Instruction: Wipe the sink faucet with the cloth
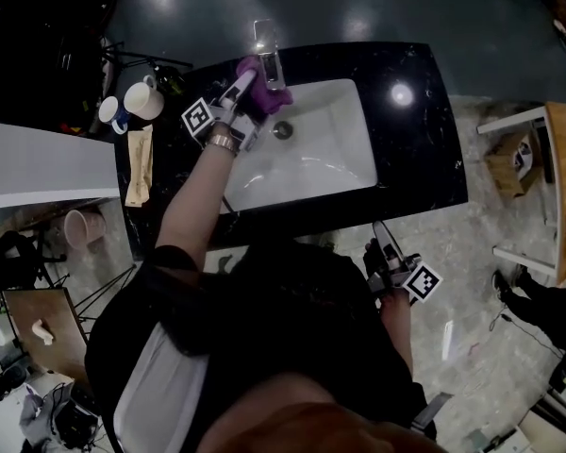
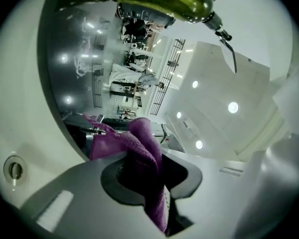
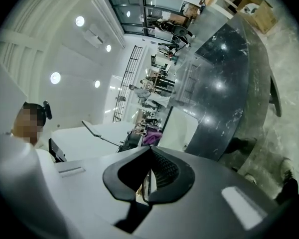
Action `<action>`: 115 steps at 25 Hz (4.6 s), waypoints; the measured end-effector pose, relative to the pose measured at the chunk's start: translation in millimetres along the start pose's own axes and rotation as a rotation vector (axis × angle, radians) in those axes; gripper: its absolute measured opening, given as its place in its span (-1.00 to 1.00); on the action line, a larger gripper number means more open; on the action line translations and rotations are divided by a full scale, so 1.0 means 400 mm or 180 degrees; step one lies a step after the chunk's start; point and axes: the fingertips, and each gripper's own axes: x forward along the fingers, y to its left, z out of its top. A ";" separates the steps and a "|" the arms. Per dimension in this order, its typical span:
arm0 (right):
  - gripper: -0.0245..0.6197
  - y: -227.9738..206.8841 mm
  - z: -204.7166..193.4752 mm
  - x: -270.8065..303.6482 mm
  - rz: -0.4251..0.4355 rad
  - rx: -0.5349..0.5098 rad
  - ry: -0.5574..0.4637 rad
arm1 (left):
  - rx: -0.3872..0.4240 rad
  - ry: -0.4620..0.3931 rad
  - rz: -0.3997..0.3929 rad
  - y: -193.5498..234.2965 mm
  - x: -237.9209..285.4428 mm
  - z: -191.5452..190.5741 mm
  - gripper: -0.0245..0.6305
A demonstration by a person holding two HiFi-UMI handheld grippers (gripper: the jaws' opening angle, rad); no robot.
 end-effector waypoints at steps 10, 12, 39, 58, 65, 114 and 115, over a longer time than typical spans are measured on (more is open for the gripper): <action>-0.89 0.097 0.029 0.039 0.0635 -0.0531 0.0742 | 0.0654 0.0414 -0.0158 -0.191 -0.179 -0.246 -0.72; -0.80 0.120 0.023 0.050 0.0808 -0.0612 0.0941 | 0.0832 0.0458 -0.0111 -0.224 -0.223 -0.323 -0.72; -0.59 0.321 -0.633 0.068 0.1665 -0.1518 0.2514 | 0.1591 0.1096 0.0524 -0.311 -0.741 -0.745 -0.70; -0.68 0.416 -0.879 0.204 0.1027 -0.1396 0.1790 | 0.1318 0.0767 0.0652 -0.406 -1.245 -0.463 -0.83; -0.68 0.400 -0.863 0.423 0.0800 -0.1476 0.1914 | 0.1631 0.0943 0.0998 -0.383 -1.324 -0.497 -0.93; -0.89 0.332 -0.915 -0.100 0.0519 -0.1653 0.1455 | 0.1782 0.1860 0.0934 -0.334 -1.297 -0.733 -0.93; -0.89 0.335 -0.898 -0.116 0.0536 -0.1709 0.1428 | 0.1794 0.1867 0.0929 -0.334 -1.286 -0.755 -0.93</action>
